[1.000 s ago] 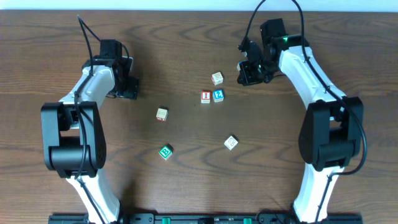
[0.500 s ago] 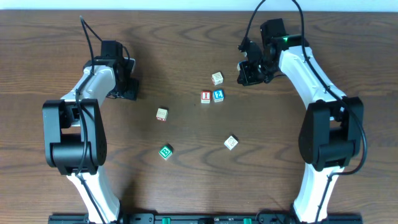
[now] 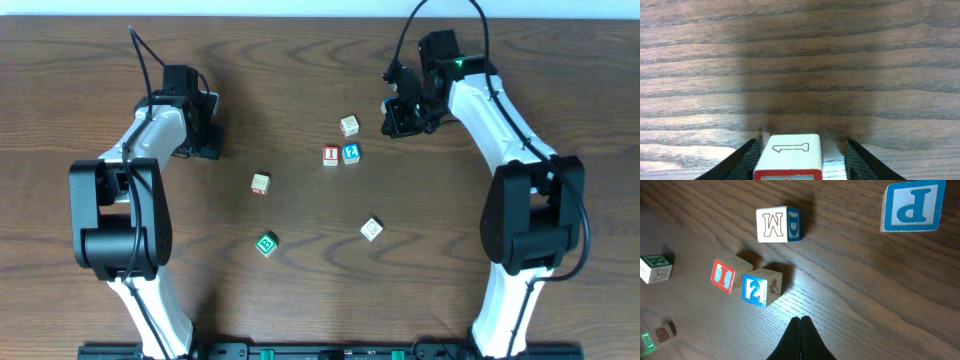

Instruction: Spell out Ai2

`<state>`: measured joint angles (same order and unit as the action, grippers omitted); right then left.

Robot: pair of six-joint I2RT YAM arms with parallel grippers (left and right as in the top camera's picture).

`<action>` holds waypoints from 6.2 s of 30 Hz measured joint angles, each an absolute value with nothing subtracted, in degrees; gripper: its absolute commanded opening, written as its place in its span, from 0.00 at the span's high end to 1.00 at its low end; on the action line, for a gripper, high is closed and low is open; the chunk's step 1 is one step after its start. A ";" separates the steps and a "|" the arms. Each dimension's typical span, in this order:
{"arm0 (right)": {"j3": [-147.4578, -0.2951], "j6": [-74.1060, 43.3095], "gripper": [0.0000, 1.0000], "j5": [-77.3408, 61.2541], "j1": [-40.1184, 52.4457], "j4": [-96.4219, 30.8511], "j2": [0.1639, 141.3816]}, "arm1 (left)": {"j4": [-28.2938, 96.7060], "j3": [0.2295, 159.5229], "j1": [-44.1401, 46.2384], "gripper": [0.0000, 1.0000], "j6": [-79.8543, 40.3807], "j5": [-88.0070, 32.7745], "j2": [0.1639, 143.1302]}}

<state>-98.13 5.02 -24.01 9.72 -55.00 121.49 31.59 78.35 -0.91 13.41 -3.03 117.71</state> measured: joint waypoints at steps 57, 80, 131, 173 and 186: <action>-98.08 5.91 0.98 -21.69 6.15 -56.18 121.49 | 41.17 96.18 20.99 0.94 -16.73 -8.80 119.17; -98.06 6.55 0.98 -23.62 1.23 -58.43 121.49 | 43.83 95.98 29.71 0.94 -29.82 0.47 126.23; -98.06 6.55 0.98 -23.59 3.31 -60.75 121.49 | 37.45 97.49 25.52 0.52 -25.50 4.78 127.74; -97.27 5.37 0.98 -30.30 12.49 -55.33 129.75 | 44.73 93.97 20.69 0.94 -27.62 -13.61 125.56; -97.27 2.63 0.99 -30.00 15.05 -53.87 129.75 | 41.71 91.31 20.86 0.94 -28.73 -16.27 125.56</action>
<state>-97.27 2.63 -30.00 15.05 -53.87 129.75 41.71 91.31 20.86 -28.73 -16.27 125.56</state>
